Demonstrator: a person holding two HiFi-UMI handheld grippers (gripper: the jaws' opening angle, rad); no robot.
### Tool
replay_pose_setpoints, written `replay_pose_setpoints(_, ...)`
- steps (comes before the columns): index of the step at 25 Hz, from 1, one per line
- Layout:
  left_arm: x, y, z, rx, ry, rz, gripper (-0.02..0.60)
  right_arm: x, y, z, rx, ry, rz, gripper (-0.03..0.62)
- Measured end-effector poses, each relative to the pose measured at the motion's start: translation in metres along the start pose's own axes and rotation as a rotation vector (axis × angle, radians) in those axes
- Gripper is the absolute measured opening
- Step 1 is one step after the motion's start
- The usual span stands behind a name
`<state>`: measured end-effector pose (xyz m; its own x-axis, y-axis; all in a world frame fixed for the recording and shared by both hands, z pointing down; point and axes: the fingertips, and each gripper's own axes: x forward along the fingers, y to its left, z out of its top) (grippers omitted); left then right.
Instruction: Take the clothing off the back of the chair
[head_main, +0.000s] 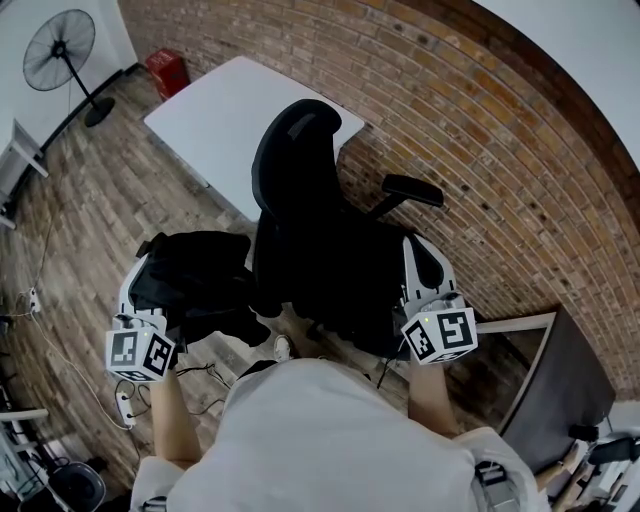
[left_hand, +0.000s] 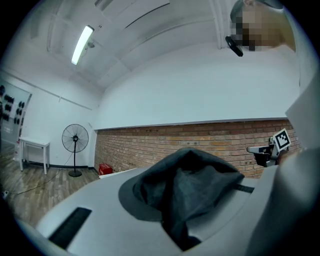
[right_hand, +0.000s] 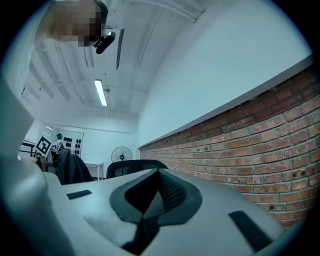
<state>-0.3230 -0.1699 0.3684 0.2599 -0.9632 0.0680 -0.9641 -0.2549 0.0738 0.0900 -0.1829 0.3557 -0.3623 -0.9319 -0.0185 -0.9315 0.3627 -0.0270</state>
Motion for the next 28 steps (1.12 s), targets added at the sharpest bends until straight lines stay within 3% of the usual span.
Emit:
replay_pose_setpoints(15, 0.033, 0.0, -0.008, -0.037, 0.011, -0.082, 0.029, 0.014, 0.007, -0.001, 0.002, 0.013, -0.025, 0.02)
replay_pose_setpoints(20, 0.038, 0.002, -0.014, -0.043, 0.021, -0.103, 0.029, 0.013, 0.01, -0.009, -0.045, 0.059, -0.053, 0.02)
replay_pose_setpoints(28, 0.048, 0.017, -0.022, -0.068, 0.016, -0.117, 0.029, 0.025, 0.018, -0.005, -0.083, 0.038, -0.061, 0.02)
